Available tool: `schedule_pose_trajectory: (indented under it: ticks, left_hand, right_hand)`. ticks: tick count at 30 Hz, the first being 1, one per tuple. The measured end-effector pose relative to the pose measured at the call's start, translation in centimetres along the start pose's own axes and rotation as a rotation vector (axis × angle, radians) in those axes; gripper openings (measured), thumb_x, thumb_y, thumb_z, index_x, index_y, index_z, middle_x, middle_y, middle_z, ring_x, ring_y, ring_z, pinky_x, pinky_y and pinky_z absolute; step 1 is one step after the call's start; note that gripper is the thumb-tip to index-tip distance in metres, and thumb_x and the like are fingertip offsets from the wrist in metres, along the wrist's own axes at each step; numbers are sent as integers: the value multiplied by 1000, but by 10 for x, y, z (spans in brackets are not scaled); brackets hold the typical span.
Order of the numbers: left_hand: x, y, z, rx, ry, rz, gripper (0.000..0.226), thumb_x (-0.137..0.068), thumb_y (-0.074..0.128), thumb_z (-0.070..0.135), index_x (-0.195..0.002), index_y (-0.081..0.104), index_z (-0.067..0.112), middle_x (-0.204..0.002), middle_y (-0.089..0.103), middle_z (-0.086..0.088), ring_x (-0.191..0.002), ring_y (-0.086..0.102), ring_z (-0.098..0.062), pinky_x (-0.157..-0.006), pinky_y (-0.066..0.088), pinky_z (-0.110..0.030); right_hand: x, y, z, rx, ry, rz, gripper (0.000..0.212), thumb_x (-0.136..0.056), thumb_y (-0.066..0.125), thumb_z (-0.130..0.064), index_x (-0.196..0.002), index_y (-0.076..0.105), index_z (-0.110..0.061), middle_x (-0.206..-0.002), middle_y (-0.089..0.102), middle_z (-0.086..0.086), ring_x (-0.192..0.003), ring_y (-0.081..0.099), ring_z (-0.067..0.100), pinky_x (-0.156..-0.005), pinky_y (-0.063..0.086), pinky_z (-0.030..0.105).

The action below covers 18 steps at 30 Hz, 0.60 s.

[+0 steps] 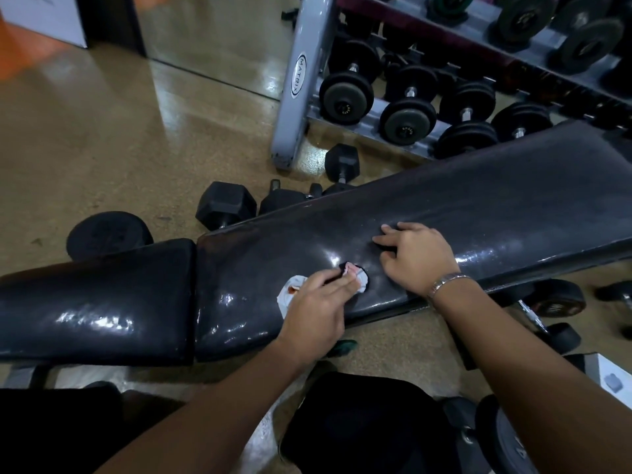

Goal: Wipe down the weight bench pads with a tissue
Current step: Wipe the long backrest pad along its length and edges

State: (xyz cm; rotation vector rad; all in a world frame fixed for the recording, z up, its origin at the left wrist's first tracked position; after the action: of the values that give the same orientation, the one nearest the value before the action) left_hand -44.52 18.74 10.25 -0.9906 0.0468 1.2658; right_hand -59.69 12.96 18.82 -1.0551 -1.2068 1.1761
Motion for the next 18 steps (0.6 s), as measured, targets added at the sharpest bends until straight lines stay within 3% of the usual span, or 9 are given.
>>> schedule_pose_trajectory:
  ticks: [12,18]
  left_hand:
    - [33,8,9,-6,102,-94,49,-86,55,0,-131,67,16,-139,63,5,-125,56,-25,-99,51,-43]
    - [40,9,15,-46,161,-91,49,-87,48,2,-130,67,14,-136,64,5,-122,58,-26,-95,54,-44]
  right_hand:
    - [1,2,-1,3,8,-21,45,-90,48,-34,-134,56,-37,-151,41,-15,-143,28,9,-113,27,33]
    - [3,1,-1,-9,8,-18,45,-91,48,-32,-135,56,-37,-151,41,-15,-144,27,9,-115,25,33]
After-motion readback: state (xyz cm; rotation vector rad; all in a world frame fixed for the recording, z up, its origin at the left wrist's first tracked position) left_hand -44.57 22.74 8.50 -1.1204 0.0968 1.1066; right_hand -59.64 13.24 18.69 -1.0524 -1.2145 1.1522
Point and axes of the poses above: each hand's wrist, its own x-axis away from the middle knuckle, its own y-axis out of the palm, z = x × y, the point moved 7 cm from there along -x, towards the middle knuckle
